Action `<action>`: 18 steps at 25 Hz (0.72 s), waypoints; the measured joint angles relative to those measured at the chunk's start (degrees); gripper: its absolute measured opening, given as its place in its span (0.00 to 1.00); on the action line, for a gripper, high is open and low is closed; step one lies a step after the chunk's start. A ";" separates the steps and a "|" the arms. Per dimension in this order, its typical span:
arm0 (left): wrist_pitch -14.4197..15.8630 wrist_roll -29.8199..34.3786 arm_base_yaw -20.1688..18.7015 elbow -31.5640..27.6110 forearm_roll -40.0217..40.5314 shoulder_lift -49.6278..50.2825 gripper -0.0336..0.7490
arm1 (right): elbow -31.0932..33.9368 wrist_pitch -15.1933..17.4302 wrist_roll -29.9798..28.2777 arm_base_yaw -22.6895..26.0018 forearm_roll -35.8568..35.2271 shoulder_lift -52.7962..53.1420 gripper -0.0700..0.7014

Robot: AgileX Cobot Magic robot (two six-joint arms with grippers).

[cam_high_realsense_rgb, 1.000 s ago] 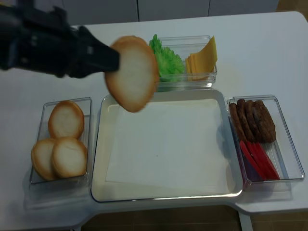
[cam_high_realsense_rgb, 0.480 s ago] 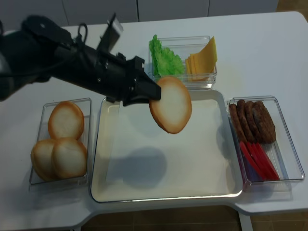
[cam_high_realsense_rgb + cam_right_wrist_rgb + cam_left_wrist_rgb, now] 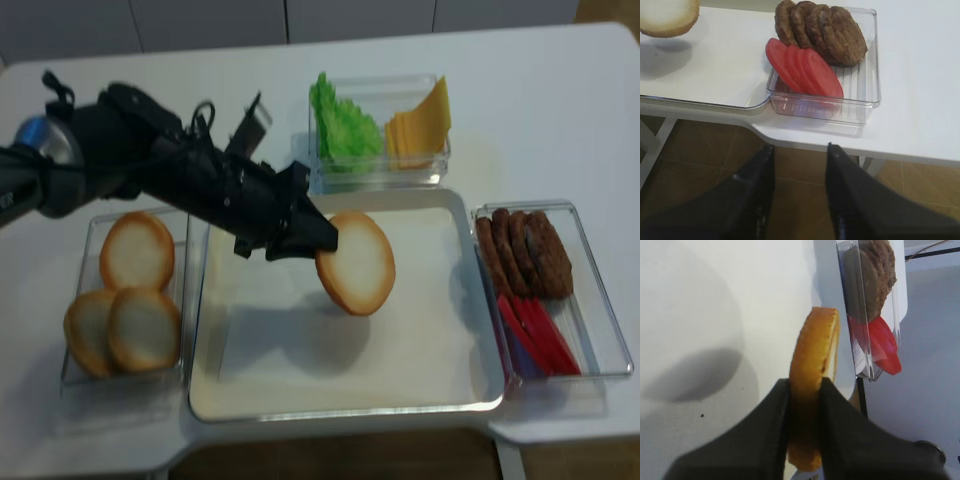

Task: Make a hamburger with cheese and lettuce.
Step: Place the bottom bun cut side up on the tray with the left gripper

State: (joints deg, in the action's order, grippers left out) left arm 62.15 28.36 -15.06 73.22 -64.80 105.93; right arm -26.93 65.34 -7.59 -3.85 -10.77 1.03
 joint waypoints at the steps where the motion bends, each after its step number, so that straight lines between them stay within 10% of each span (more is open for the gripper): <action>1: 0.08 0.00 0.00 0.00 -0.03 0.36 0.19 | 0.00 0.00 0.00 0.00 0.00 0.00 0.45; 18: -1.69 -0.11 -0.13 0.00 0.65 4.23 0.19 | 0.00 0.00 0.00 0.00 0.00 0.00 0.45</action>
State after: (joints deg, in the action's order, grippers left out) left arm 60.46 28.26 -15.19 73.22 -64.14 110.16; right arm -26.93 65.34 -7.59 -3.85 -10.77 1.03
